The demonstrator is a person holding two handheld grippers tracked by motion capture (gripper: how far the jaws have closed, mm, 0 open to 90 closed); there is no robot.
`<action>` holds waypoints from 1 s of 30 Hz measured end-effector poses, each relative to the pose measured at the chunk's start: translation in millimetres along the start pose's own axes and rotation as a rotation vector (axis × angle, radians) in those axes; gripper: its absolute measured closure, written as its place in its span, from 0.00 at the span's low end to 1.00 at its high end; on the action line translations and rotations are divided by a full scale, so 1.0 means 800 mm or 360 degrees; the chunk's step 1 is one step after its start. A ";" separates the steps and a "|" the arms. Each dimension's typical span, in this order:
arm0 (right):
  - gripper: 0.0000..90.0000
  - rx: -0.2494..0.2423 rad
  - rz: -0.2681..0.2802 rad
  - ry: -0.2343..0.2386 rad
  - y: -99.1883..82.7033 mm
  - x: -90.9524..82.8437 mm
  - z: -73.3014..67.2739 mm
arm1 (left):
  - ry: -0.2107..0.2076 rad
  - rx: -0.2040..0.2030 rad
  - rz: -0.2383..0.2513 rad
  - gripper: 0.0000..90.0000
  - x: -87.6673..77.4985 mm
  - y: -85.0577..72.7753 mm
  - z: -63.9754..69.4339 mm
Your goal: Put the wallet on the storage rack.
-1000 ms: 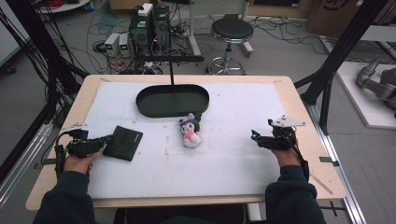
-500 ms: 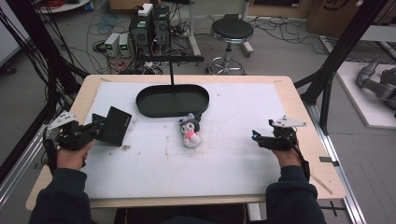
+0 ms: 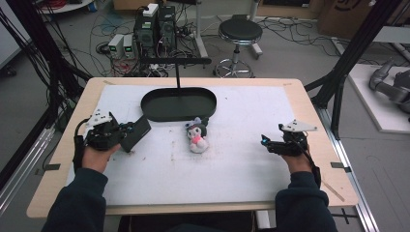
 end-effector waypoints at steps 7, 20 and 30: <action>0.21 0.0009 -0.0005 -0.0004 -0.001 0.000 0.000 | 0.0030 -0.0030 -0.0017 0.92 0.012 -0.003 0.003; 0.22 0.0004 -0.0016 0.0000 -0.001 0.001 0.001 | 0.0066 -0.0028 0.0064 0.67 0.013 -0.008 0.003; 0.22 0.0000 -0.0026 0.0001 -0.001 0.002 0.000 | 0.0294 0.0037 0.0242 0.37 -0.005 -0.006 0.004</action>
Point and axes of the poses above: each handheld gripper's, and its own axes: x roughly forward along the jaws, y roughly out of its top, z roughly to its right, the point moved 1 cm from there along x, roughly forward along the jaws, and after that the axes turned 13 degrees about x, right-handed, at the moved point
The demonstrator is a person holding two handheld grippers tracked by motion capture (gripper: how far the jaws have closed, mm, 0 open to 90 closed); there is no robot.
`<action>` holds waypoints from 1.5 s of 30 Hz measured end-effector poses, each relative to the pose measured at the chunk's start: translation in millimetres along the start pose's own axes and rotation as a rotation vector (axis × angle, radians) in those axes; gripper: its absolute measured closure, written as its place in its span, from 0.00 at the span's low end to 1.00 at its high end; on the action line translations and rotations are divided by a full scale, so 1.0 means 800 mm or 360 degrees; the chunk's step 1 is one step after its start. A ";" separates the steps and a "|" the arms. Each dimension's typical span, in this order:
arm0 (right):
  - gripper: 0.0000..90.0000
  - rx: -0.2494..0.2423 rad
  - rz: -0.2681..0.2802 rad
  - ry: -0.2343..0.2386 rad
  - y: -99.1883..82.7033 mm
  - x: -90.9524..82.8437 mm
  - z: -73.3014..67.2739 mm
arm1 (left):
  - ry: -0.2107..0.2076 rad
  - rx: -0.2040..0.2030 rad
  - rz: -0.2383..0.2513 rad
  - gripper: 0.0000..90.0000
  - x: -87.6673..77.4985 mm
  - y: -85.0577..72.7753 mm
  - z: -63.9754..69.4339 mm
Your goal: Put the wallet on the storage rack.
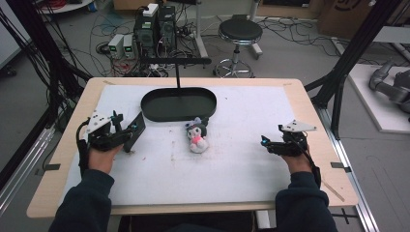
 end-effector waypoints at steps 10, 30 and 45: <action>0.22 -0.0001 -0.0009 0.0011 0.000 0.002 0.000 | 0.0142 -0.0020 -0.0087 0.20 0.002 -0.021 0.003; 0.22 -0.0004 -0.0023 0.0019 -0.001 0.003 0.001 | 0.0060 -0.0159 -0.0211 0.83 0.010 -0.037 -0.005; 0.22 0.0017 0.0001 0.0033 -0.001 -0.001 0.003 | 0.0106 -0.0162 0.0005 0.84 0.002 0.011 -0.031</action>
Point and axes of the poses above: each handheld gripper's, and its own axes: x roughly forward along the jaws, y roughly out of its top, z roughly to its right, the point moved 1 cm from there along x, roughly forward along the jaws, and after that the axes turned 13 degrees about x, right-handed, at the moved point
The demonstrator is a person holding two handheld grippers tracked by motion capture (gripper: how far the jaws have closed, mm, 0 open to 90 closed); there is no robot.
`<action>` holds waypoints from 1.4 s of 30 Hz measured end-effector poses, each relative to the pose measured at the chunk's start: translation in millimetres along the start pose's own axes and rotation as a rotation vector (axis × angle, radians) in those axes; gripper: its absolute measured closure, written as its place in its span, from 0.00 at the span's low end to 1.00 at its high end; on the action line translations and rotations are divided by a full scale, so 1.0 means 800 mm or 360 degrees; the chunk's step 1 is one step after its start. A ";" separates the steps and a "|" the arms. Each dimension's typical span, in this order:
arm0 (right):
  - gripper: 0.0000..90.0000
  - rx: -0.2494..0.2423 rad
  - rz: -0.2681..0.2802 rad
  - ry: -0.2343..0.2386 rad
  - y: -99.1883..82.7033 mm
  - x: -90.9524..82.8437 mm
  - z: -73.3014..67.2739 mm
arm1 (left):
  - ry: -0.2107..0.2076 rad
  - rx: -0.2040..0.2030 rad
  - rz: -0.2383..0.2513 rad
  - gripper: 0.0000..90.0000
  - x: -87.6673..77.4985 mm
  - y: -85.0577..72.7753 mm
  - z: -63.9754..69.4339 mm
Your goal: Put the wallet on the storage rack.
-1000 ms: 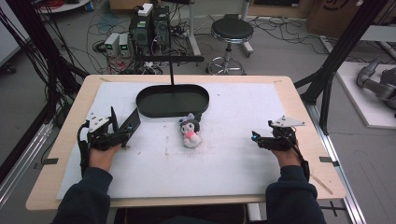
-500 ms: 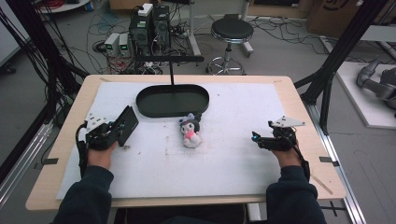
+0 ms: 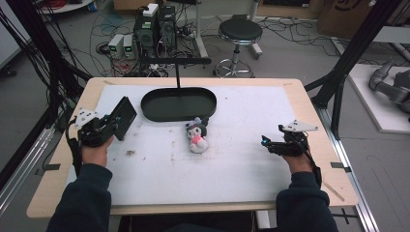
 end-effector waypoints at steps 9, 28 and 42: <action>0.22 0.0017 0.0015 0.0001 0.001 -0.001 0.002 | -0.0036 0.0058 0.0055 0.84 0.037 0.042 0.003; 0.22 0.0040 0.0056 0.0014 0.002 -0.003 0.005 | -0.0169 0.0195 -0.0050 0.84 0.132 0.045 0.021; 0.22 0.0086 0.0064 0.0007 -0.003 -0.006 0.012 | -0.0043 0.0259 -0.0179 0.84 0.195 0.028 0.015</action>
Point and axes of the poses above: each handheld gripper's, and its own axes: x roughly forward along the jaws, y roughly out of its top, z roughly to its right, the point moved 1 cm from there along x, roughly forward along the jaws, and after that the axes turned 13 degrees about x, right-handed, at the moved point
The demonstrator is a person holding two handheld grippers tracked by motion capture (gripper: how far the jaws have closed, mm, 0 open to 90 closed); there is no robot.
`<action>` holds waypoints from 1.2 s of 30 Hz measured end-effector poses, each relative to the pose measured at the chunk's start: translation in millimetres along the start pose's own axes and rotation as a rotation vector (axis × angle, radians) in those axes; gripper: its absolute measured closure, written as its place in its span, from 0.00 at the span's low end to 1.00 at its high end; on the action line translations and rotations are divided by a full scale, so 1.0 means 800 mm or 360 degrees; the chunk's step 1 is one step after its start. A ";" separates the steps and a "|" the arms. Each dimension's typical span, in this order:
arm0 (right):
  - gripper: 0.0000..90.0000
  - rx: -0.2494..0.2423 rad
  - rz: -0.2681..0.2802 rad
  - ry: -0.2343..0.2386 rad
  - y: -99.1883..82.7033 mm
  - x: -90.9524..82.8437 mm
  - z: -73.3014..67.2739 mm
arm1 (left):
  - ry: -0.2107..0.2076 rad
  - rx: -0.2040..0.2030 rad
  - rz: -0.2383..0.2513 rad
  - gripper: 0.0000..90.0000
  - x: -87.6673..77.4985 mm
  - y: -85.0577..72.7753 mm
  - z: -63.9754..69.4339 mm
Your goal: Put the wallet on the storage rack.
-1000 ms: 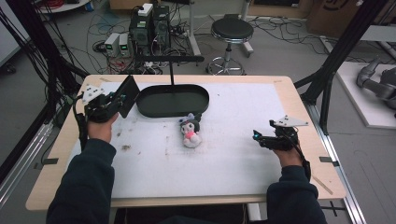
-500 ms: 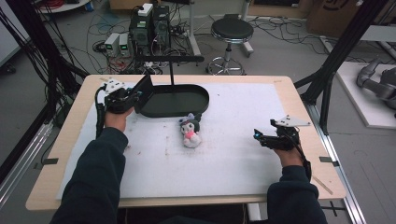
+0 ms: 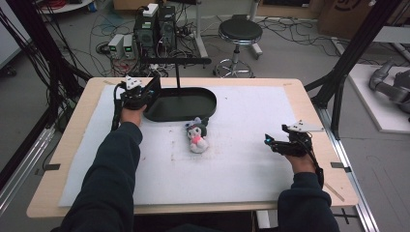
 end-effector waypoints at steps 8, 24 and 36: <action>0.22 -0.0001 -0.0002 -0.0001 0.000 0.000 0.000 | -0.0014 0.0039 -0.0085 0.83 0.018 -0.008 0.010; 0.22 -0.0002 -0.0005 0.0023 0.000 -0.002 0.000 | -0.0248 -0.0195 -0.0058 0.62 -0.001 -0.004 0.024; 0.22 -0.0016 -0.0022 0.0036 -0.001 0.000 -0.001 | -0.0296 -0.0208 -0.0123 0.60 0.019 -0.018 0.038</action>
Point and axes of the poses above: each handheld gripper's, and its own axes: x roughly forward along the jaws, y roughly out of its top, z roughly to its right, the point moved 1 cm from there along x, roughly forward along the jaws, and after that the axes turned 13 degrees about x, right-handed, at the moved point
